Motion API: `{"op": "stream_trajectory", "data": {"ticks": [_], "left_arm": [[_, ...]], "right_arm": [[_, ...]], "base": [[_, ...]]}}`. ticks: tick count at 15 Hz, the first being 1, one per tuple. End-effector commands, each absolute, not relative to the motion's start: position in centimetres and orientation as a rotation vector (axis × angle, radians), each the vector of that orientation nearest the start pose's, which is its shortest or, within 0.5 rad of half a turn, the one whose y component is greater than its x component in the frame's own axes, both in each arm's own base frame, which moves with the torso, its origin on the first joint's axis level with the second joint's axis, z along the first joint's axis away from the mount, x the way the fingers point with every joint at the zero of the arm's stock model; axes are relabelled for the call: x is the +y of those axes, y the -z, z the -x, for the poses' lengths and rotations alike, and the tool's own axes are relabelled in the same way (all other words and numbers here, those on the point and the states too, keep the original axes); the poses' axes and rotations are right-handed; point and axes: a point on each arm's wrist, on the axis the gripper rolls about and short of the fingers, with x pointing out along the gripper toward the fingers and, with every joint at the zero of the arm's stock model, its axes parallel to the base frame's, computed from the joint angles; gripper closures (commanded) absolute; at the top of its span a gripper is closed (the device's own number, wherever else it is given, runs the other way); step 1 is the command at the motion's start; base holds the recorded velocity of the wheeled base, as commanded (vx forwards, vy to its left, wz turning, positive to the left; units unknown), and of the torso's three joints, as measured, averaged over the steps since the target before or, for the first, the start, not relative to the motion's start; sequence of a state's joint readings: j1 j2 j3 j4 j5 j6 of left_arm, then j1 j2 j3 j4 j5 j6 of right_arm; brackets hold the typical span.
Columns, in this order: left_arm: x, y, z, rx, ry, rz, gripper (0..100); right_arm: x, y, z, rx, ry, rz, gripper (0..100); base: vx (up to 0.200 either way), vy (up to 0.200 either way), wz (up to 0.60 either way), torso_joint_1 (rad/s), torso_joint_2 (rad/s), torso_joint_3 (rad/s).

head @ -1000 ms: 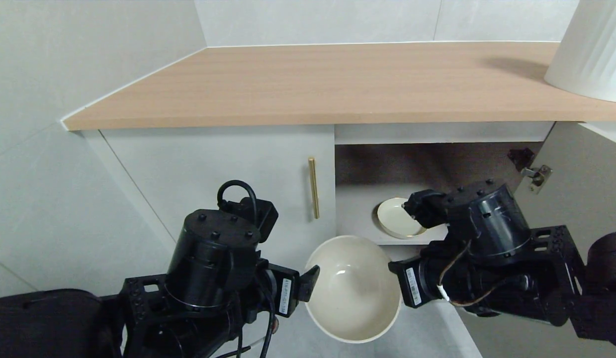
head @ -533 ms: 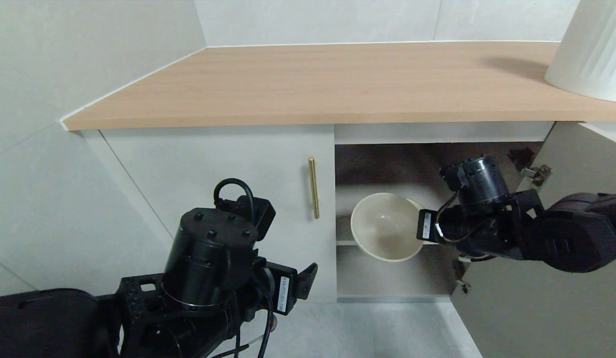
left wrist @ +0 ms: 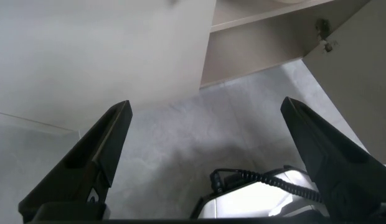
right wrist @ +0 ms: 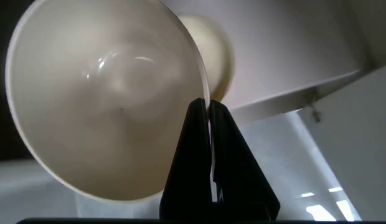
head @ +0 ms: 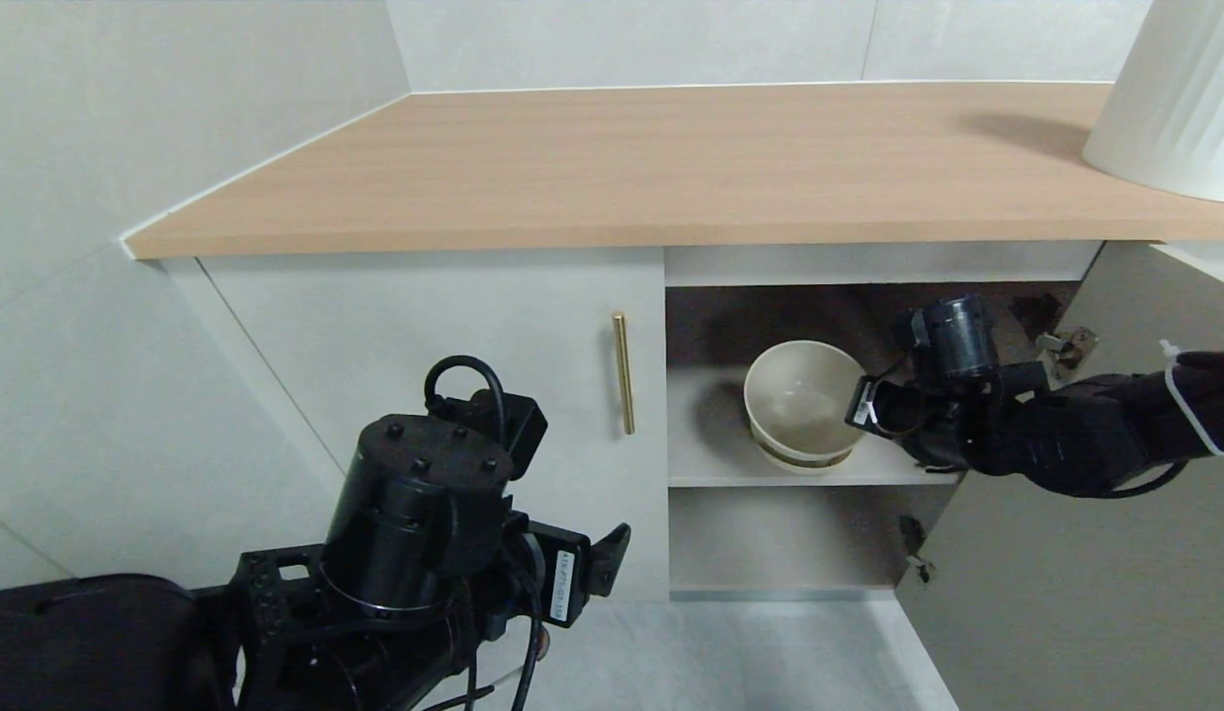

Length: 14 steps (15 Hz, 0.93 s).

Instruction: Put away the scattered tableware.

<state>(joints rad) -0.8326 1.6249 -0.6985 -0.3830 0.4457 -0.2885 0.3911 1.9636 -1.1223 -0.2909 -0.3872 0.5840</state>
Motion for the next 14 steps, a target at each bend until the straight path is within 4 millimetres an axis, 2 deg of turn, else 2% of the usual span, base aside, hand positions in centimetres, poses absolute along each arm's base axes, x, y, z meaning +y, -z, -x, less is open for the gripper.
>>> {"op": "stream_trajectory", "data": {"ticks": [1, 7, 14], "left_arm": [[-19.1, -15.3, -18.7, 0.487, 0.307, -0.045, 0], [-19.1, -15.3, -18.8, 0.488, 0.306, -0.046, 0], [-19.1, -15.3, -18.8, 0.487, 0.305, -0.044, 0]], "right_arm": [[13.1, -12.7, -36.5, 0.513, 0.183, -0.366, 100], [12.9, -11.0, -38.3, 0.522, 0.216, -0.38, 100], [13.0, -10.4, -38.9, 0.506, 0.212, -0.399, 100]], "base": [[0.0, 0.0, 0.0, 0.0, 0.0, 0.0], [0.0, 0.0, 0.0, 0.0, 0.0, 0.0], [0.0, 0.0, 0.0, 0.0, 0.0, 0.0]]}}
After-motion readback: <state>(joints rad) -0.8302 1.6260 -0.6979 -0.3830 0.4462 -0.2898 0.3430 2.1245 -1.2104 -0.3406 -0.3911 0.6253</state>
